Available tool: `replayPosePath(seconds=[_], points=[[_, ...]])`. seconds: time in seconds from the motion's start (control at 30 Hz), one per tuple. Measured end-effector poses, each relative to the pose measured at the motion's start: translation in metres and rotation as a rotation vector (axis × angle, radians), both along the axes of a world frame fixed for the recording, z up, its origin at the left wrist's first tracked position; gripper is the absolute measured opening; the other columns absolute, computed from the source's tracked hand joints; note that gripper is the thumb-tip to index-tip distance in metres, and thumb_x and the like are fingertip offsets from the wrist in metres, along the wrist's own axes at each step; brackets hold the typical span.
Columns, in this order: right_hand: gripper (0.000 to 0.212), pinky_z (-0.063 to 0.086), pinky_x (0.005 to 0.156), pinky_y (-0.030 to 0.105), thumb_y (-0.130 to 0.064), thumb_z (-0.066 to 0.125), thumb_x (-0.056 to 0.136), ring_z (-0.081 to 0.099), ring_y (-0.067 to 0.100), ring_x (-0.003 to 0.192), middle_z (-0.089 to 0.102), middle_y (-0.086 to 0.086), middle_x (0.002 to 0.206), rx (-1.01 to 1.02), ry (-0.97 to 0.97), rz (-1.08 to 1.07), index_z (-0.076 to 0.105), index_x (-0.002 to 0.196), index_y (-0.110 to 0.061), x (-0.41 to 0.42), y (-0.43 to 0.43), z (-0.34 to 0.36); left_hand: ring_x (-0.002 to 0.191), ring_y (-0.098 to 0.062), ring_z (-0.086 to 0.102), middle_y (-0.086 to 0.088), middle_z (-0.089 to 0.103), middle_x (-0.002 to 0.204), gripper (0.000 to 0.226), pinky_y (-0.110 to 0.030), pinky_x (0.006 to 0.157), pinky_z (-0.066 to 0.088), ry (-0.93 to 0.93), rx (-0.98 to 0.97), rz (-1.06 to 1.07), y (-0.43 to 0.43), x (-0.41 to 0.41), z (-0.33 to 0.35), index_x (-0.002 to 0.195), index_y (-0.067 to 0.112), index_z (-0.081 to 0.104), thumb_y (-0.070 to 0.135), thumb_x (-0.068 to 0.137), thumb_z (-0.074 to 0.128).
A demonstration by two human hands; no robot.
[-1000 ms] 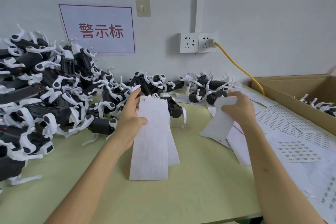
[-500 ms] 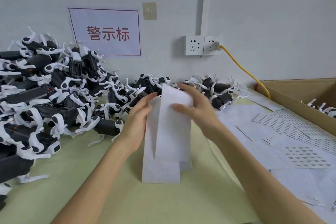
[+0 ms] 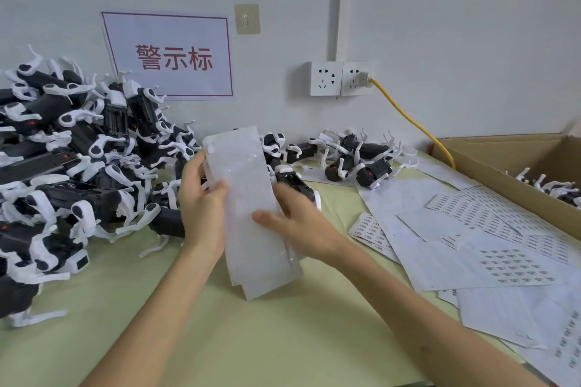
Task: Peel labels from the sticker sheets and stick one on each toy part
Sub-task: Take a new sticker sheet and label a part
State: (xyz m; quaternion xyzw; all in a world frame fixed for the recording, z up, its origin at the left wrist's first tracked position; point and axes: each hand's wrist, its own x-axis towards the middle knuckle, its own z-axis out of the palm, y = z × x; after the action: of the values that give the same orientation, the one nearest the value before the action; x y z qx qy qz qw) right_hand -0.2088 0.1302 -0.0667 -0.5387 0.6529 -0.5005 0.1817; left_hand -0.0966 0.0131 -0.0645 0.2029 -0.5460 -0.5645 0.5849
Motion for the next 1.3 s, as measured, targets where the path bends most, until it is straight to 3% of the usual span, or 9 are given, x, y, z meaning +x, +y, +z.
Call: replayPosePath(seconds=[0.1,0.23,0.33,0.4,0.57,0.7,0.83,1.03,1.3], points=[[0.021,0.052,0.091,0.037,-0.011,0.058,0.099,0.066,0.022,0.103,0.072,0.007,0.112,0.032,0.088,-0.007,0.065,0.119,-0.007,0.005,0.0,-0.003,0.091,0.003,0.069,0.002,0.062,0.131,0.07,-0.018,0.077,0.053,0.009,-0.01,0.058,0.0,-0.002,0.0,0.144,0.025,0.052,-0.016,0.087,0.049],[0.015,0.04,0.062,0.04,-0.005,0.051,0.099,0.046,0.028,0.068,0.059,0.008,0.073,-0.185,0.432,-0.193,0.061,0.109,-0.01,-0.005,0.006,0.002,0.103,-0.015,0.071,-0.001,0.058,0.137,0.078,-0.032,0.09,0.056,0.156,0.199,-0.15,-0.006,0.004,0.005,0.154,0.03,0.033,-0.006,0.092,0.063],[0.02,0.05,0.075,0.045,-0.003,0.051,0.1,0.06,0.035,0.083,0.068,0.013,0.088,-0.202,0.32,-0.191,0.062,0.116,-0.006,-0.018,0.011,0.011,0.093,-0.014,0.068,0.005,0.07,0.109,0.023,-0.026,0.081,0.052,0.019,0.176,-0.497,-0.001,0.009,0.011,0.116,0.026,0.061,0.022,0.093,0.065],[0.022,0.053,0.091,0.045,-0.003,0.053,0.1,0.066,0.03,0.1,0.072,0.011,0.106,-0.061,0.177,-0.071,0.064,0.118,-0.004,-0.025,0.014,0.015,0.081,-0.009,0.067,0.007,0.073,0.096,0.027,-0.021,0.066,0.052,-0.032,0.158,-0.607,0.003,0.007,0.01,0.113,0.023,0.063,0.036,0.089,0.062],[0.015,0.047,0.076,0.031,-0.023,0.066,0.099,0.059,0.011,0.083,0.065,-0.001,0.09,0.186,0.055,0.181,0.069,0.094,-0.009,-0.033,0.017,0.015,0.098,-0.015,0.072,0.002,0.077,0.109,0.027,-0.036,0.082,0.057,-0.026,0.228,-0.412,0.007,0.002,0.009,0.115,0.02,0.07,0.03,0.09,0.065],[0.026,0.031,0.058,0.026,-0.023,0.068,0.098,0.045,0.012,0.068,0.049,-0.001,0.073,0.064,0.048,0.067,0.061,0.077,-0.009,-0.034,0.017,0.022,0.084,-0.013,0.071,0.006,0.076,0.096,0.011,-0.023,0.058,0.055,0.087,0.234,-0.291,0.0,0.009,0.012,0.103,0.022,0.069,0.023,0.102,0.058],[0.031,0.034,0.059,0.023,-0.008,0.062,0.098,0.042,0.001,0.058,0.049,-0.014,0.061,-0.107,0.194,-0.144,0.062,0.072,-0.024,-0.055,0.035,0.044,0.083,-0.016,0.069,-0.002,0.074,0.093,0.013,-0.023,0.065,0.057,-0.026,0.15,-0.384,0.005,0.007,0.01,0.093,0.019,0.071,0.018,0.098,0.06],[0.019,0.055,0.066,0.03,-0.015,0.061,0.098,0.07,0.021,0.085,0.075,0.009,0.102,-0.282,-0.32,-0.19,0.075,0.111,-0.011,-0.143,0.107,0.082,0.081,-0.022,0.071,-0.01,0.075,0.11,0.028,-0.025,0.065,0.055,-0.277,-0.053,-0.523,0.013,0.004,-0.001,0.112,0.025,0.076,0.011,0.101,0.054],[0.028,0.026,0.028,0.014,0.003,0.045,0.103,0.038,0.014,0.05,0.044,0.012,0.071,0.249,-0.653,-0.978,0.046,0.076,-0.003,-0.301,0.167,0.0,0.078,-0.024,0.07,-0.01,0.075,0.103,0.025,-0.026,0.064,0.055,-0.387,-0.105,-0.508,0.019,-0.002,-0.007,0.108,0.02,0.075,0.01,0.103,0.053]])
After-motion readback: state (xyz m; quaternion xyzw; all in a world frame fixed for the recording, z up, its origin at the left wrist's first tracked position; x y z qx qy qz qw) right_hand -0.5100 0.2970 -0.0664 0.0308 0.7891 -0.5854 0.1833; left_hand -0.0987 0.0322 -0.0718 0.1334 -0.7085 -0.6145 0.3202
